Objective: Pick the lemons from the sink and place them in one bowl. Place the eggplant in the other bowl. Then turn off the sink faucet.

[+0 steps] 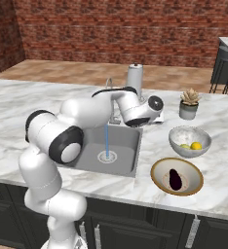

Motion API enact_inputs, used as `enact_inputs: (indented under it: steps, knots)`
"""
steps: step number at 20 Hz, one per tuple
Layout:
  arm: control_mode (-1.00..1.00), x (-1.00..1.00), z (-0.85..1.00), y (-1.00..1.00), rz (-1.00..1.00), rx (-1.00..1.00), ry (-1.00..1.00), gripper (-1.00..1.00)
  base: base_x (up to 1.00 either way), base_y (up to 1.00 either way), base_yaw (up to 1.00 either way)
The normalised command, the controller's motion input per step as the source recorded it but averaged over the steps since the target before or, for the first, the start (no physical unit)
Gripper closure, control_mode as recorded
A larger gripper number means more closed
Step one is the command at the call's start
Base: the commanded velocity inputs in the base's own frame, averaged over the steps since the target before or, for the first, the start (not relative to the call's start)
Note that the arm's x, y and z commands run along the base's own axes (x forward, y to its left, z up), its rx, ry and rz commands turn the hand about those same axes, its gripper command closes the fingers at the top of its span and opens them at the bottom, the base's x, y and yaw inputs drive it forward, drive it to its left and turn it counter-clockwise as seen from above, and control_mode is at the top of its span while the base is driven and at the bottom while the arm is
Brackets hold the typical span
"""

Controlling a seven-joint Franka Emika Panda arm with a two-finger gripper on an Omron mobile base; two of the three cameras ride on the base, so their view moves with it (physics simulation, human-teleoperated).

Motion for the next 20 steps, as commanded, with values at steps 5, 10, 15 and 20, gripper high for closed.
enact_inputs:
  steps: [5,10,15,20]
  knots:
    - [-1.00,0.37,-0.04,0.00,0.01,0.00,-0.06,-1.00,0.00,0.00,0.00]
    - [-1.00,0.17,-0.07,0.07,0.00,0.00,-0.05,-1.00,0.00,0.00,0.00]
    - [-1.00,0.05,0.00,0.01,0.00,0.00,-0.07,-1.00,0.00,0.00,0.00]
    - [-1.00,0.00,0.00,0.08,0.00,0.00,-0.08,-1.00,0.00,0.00,0.00]
